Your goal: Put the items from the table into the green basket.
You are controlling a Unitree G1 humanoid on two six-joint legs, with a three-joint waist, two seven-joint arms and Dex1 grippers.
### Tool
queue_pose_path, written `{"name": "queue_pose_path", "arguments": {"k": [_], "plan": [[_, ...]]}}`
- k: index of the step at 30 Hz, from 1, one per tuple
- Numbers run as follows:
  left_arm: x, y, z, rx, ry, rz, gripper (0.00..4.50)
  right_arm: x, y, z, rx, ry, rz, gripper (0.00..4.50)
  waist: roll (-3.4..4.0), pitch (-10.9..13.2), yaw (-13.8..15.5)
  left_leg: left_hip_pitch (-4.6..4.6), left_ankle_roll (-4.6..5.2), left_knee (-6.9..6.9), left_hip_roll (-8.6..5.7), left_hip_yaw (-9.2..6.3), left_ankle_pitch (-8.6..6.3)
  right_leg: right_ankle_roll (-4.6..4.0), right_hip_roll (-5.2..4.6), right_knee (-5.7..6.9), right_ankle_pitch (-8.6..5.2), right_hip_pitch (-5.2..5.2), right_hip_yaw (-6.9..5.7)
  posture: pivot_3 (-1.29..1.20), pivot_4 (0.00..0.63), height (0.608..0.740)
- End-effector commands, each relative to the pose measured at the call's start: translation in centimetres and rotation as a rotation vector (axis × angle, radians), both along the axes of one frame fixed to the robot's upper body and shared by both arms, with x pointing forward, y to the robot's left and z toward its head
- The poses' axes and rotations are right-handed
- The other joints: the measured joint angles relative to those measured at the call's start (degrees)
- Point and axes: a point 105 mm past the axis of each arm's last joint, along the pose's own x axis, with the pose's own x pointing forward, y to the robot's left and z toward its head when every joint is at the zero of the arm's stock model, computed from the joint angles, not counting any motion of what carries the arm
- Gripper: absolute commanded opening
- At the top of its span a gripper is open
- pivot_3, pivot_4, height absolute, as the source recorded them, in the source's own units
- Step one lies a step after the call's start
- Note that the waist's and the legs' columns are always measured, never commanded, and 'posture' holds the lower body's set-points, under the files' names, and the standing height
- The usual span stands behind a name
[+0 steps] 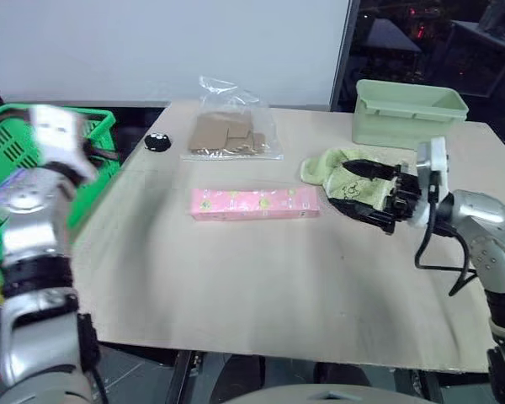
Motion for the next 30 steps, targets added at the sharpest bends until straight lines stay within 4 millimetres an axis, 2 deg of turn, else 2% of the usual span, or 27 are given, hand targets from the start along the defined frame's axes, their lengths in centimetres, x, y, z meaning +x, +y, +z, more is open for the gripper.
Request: {"name": "queue_pose_path", "arguments": {"k": [1,4,8,11,16,22,30], "plan": [[-0.8,-5.9,-0.5,0.125,0.118,-0.32,4.35,-0.6,-1.6,1.1,-0.009,-0.047,-0.056,4.5,0.01,0.0,-1.0,0.0,0.01,0.0,0.02,-0.02,0.0,0.0,0.04,0.02,0.0,-0.01,-0.01,0.0,0.0,0.74],[0.2,-7.7,-0.6,0.28,0.217,-0.441,4.35,-1.0,-2.3,0.7,-0.021,-0.034,-0.083,4.5,0.04,0.0,-2.5,0.06,0.02,0.01,0.17,-0.13,0.02,-0.01,0.31,0.08,-0.02,-0.02,-0.02,-0.02,0.0,0.74],[1.4,-8.3,-2.0,0.496,0.383,-0.534,4.35,-1.2,-2.6,0.3,-0.031,-0.029,-0.119,4.5,0.21,0.0,-4.1,0.16,0.02,0.07,0.26,-0.17,0.03,-0.03,0.58,0.09,-0.04,0.0,0.2,-0.06,0.0,0.74],[2.5,-8.4,-2.7,0.594,0.468,-0.549,4.35,-1.5,-2.5,0.0,-0.028,-0.03,-0.137,4.5,0.42,-0.1,-5.4,0.17,0.03,0.07,0.24,-0.05,0.02,-0.02,0.58,0.06,-0.05,-0.01,0.38,-0.1,0.0,0.74],[2.3,-10.1,-3.2,0.585,0.569,-0.698,4.35,-2.7,-3.0,-1.1,-0.059,0.002,-0.184,4.5,0.39,0.0,-5.8,-0.08,0.04,0.09,0.25,-0.12,0.01,0.19,0.62,0.04,-0.13,-0.16,0.39,-0.16,0.0,0.74],[2.0,-9.6,-5.2,0.707,0.685,-0.724,4.35,-3.7,-3.0,-2.2,-0.098,0.05,-0.184,4.5,0.4,0.0,-7.8,-0.28,0.07,0.11,0.25,-0.03,-0.02,0.21,0.62,0.06,-0.11,-0.4,0.52,-0.19,0.0,0.74],[1.5,-9.2,-7.8,0.762,0.799,-0.73,4.35,-4.1,-2.7,-2.6,-0.097,0.075,-0.181,4.5,0.39,0.0,-10.0,-0.34,0.08,0.21,0.26,-0.07,-0.02,0.26,0.62,0.15,-0.12,-0.47,0.53,-0.2,0.0,0.74]]}}
